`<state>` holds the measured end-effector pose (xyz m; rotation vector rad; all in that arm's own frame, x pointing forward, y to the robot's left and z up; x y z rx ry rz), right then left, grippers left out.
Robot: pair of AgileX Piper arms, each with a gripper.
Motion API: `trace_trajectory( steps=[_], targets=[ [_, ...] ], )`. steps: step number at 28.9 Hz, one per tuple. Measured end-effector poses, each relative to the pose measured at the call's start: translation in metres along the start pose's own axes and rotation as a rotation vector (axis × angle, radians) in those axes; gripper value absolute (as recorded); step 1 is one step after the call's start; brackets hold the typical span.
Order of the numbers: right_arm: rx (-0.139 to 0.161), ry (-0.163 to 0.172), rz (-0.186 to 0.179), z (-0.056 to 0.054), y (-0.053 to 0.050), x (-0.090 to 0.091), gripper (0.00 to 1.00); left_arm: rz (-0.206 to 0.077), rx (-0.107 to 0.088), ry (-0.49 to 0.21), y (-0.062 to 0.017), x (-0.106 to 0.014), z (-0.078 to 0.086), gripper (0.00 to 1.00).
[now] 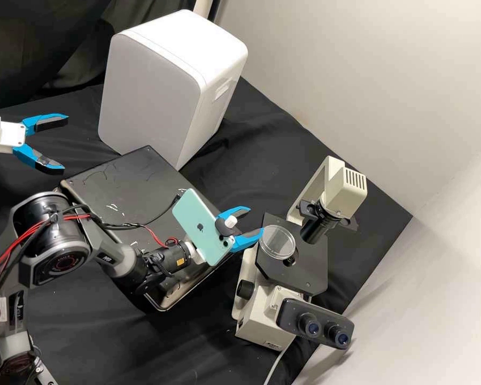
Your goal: Place the petri dish on the microscope
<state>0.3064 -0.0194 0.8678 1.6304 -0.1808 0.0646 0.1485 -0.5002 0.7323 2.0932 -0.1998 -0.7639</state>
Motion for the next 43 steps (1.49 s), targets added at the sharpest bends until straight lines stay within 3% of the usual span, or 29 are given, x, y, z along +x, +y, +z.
trace_trajectory(
  steps=[6, 14, 18, 24, 37, 38, 43],
  targets=[
    [0.0, -0.007, -0.005, 0.002, -0.001, 0.006, 0.0, -0.011, -0.001, 0.002, -0.0019, 0.001, 0.0, 1.0],
    [0.026, -0.057, -0.028, 0.01, -0.013, 0.015, 0.0, -0.011, -0.001, 0.002, -0.0019, 0.001, 0.0, 1.0],
    [0.015, -0.056, -0.053, 0.007, -0.019, 0.017, 0.0, -0.011, -0.001, 0.002, -0.0019, 0.001, 0.0, 1.0],
    [-0.002, -0.076, -0.073, 0.012, -0.024, 0.02, 0.0, -0.012, -0.001, -0.002, -0.002, 0.001, 0.0, 1.0],
    [-0.004, -0.088, -0.046, 0.017, -0.015, 0.027, 0.0, -0.018, -0.001, -0.009, -0.0032, 0.001, 0.001, 1.0],
    [-0.004, -0.086, -0.044, 0.017, -0.014, 0.027, 1.0, -0.018, -0.001, -0.009, -0.0032, 0.001, 0.001, 1.0],
    [-0.005, -0.08, -0.036, 0.014, -0.011, 0.023, 1.0, -0.018, -0.001, -0.009, -0.0032, 0.001, 0.001, 1.0]
  ],
)
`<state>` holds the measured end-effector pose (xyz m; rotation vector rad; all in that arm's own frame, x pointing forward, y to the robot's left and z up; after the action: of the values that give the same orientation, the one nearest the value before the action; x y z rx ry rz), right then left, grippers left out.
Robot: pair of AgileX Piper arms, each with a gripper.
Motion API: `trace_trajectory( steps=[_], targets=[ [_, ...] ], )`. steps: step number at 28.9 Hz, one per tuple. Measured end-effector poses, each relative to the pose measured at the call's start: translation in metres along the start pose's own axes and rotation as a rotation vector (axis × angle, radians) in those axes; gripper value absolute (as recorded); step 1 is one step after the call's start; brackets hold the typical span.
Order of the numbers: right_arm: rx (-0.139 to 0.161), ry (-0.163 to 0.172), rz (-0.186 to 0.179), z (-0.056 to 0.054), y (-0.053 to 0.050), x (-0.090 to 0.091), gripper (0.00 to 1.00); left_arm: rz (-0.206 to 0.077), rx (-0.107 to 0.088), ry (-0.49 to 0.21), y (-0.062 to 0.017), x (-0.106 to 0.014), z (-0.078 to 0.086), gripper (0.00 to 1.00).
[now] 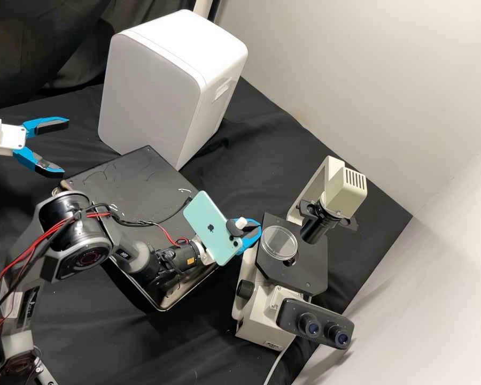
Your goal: Place the petri dish on the microscope
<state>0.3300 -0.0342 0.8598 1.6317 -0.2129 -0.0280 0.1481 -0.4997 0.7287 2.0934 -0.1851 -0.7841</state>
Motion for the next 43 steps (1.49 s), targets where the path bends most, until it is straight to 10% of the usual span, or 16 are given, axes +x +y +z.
trace_trajectory(
  steps=[43],
  targets=[
    [-0.106, 0.042, -0.071, 0.011, 0.0, 0.012, 1.0, -0.027, 0.0, 0.006, -0.0023, 0.0, -0.001, 1.0]
  ],
)
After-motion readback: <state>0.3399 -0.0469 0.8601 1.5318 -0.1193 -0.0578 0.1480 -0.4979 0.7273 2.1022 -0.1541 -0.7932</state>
